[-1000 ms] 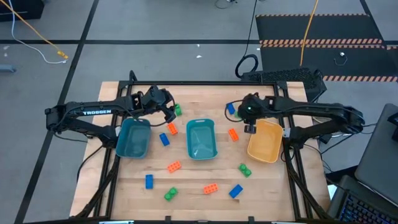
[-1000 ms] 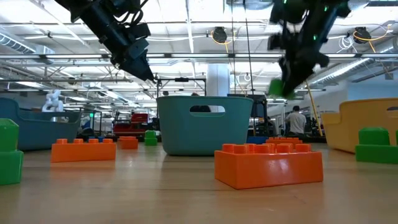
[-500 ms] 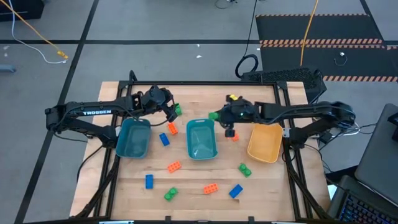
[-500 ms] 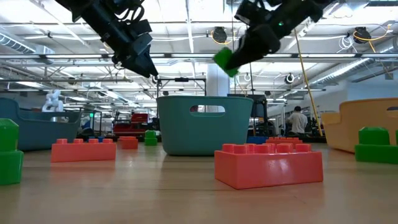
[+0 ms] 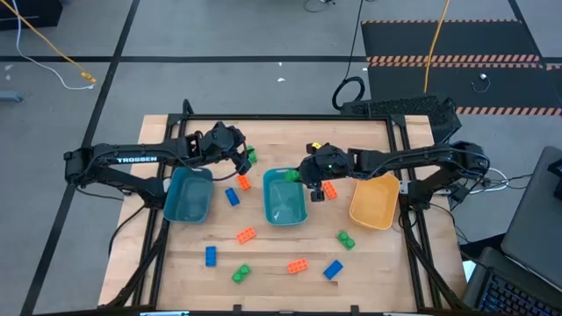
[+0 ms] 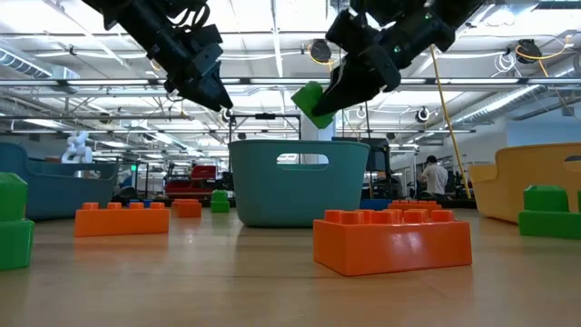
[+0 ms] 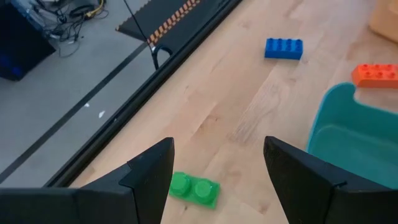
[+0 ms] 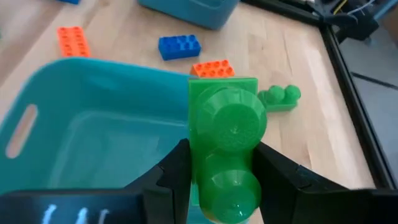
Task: Sort & place blocks by color
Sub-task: Put the green game piece into the light blue bin, then put the blue game piece into the yellow bin
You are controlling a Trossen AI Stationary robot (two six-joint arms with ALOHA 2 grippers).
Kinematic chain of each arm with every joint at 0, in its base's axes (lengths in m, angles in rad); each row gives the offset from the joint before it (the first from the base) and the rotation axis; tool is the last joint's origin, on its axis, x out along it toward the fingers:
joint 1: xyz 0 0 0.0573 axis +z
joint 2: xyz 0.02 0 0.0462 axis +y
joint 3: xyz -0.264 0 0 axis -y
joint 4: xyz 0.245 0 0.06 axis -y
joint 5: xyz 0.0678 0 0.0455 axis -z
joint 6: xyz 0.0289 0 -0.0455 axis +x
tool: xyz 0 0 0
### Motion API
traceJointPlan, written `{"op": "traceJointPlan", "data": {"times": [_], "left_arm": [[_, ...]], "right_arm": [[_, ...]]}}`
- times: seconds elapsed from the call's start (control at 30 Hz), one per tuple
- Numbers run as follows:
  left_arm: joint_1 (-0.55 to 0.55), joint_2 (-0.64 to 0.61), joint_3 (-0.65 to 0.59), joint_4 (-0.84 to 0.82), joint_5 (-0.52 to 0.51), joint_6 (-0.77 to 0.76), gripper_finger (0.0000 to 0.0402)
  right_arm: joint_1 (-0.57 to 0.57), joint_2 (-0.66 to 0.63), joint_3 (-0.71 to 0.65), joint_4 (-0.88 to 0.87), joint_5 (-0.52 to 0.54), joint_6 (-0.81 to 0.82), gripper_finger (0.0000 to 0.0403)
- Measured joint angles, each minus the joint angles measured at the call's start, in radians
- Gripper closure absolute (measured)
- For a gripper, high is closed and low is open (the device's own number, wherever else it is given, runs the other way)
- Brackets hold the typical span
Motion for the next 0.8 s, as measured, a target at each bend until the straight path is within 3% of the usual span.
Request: {"op": "traceJointPlan", "data": {"times": [0.3, 0.57, 0.7, 0.8], "left_arm": [[0.000, 0.005, 0.000, 0.030, -0.045, -0.013, 0.0151], [0.002, 0.011, 0.000, 0.065, -0.057, 0.005, 0.0151], [0.002, 0.011, 0.000, 0.065, -0.057, 0.005, 0.0151], [0.002, 0.011, 0.000, 0.064, -0.057, 0.005, 0.0151]], "right_arm": [[0.000, 0.040, -0.001, 0.028, -0.002, 0.069, 0.0278], [0.000, 0.045, -0.001, 0.048, -0.001, 0.123, 0.0105], [0.000, 0.046, -0.001, 0.056, 0.005, 0.123, 0.0066], [-0.001, 0.045, -0.001, 0.058, 0.100, 0.111, 0.0062]]}}
